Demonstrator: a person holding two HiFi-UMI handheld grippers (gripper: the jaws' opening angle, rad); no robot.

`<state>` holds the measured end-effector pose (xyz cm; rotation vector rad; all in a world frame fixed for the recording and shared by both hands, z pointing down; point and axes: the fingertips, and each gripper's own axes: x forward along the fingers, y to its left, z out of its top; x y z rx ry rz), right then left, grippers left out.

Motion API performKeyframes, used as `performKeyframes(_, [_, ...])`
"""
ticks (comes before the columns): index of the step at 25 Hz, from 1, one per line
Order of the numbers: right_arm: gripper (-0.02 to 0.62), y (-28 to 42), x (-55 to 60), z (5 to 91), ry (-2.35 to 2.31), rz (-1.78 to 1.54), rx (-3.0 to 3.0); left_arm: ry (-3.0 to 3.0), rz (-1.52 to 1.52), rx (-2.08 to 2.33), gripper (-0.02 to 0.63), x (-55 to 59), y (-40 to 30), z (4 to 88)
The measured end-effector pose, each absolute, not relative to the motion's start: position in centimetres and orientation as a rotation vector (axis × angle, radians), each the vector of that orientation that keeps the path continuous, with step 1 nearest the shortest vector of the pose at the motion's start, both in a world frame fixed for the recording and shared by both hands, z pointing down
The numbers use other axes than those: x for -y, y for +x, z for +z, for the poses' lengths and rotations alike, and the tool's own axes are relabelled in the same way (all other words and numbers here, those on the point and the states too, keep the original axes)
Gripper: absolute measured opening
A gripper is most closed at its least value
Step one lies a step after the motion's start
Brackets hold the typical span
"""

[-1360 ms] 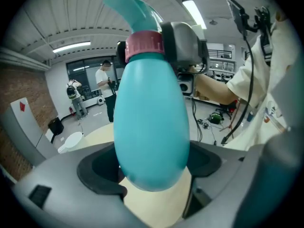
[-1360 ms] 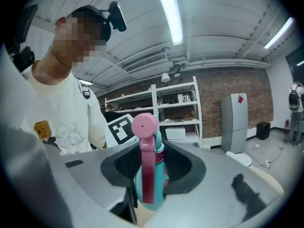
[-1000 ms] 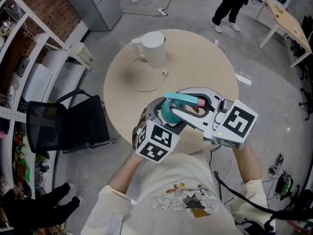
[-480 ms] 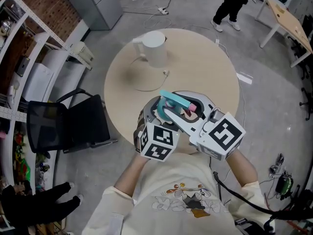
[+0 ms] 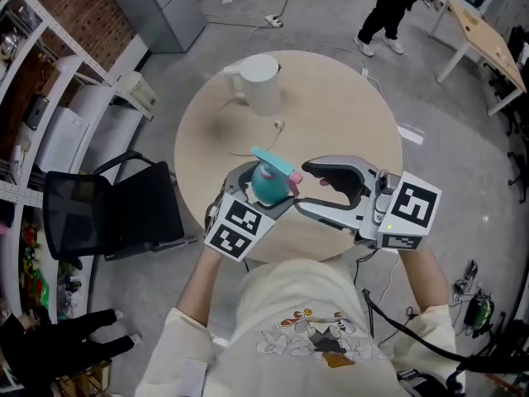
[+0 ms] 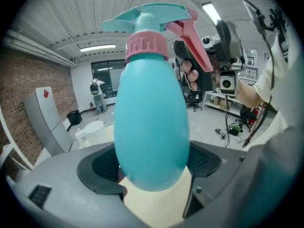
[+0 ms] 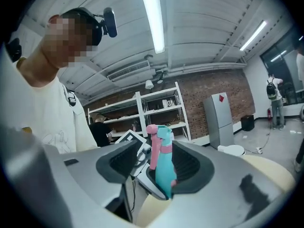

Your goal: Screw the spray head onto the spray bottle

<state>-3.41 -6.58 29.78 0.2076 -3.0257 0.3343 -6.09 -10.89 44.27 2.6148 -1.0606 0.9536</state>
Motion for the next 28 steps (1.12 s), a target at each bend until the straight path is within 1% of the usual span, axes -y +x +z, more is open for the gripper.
performKeyframes(2, [0.215,-2.6,6.6,28.7,0.154,0.352,3.058,2.662,0.914,0.938,0.416,10.5,-6.2,44.3])
performKeyframes(7, [0.215,-1.7,6.8,26.8,0.054,0.423,3.164,2.876,0.641,0.353,0.416,5.6,-5.7,42.0])
performKeyframes(9, [0.215,-1.6,6.9,26.8,-0.023,0.434,3.173,2.925,0.595,0.179,0.416,4.0,-5.2,40.6])
performKeyframes(14, [0.213,-3.6,4.9,26.0,-0.449,0.403,3.102,2.959,0.672,-0.220,0.416,1.6,-3.5,37.9])
performKeyframes(17, [0.213,-4.8,3.0,26.7,-0.605,0.339,3.015,2.945,0.776,-0.407,0.416,-0.1,-2.3,37.8])
performKeyframes(21, [0.207,-5.5,1.3,26.8,-0.728,0.316,2.956,2.906,0.887,-0.560,0.416,-1.3,-1.5,38.0])
performKeyframes(22, [0.186,-5.7,1.4,26.8,-0.732,0.319,2.951,2.900,0.895,-0.579,0.416,-1.4,-1.4,38.0])
performKeyframes(23, [0.152,-5.8,1.5,26.7,-0.726,0.324,2.950,2.896,0.894,-0.587,0.416,-1.3,-1.3,38.0])
performKeyframes(28, [0.146,-5.3,3.4,27.5,-0.576,0.341,2.984,2.872,0.831,-0.457,0.416,0.3,-0.8,38.6])
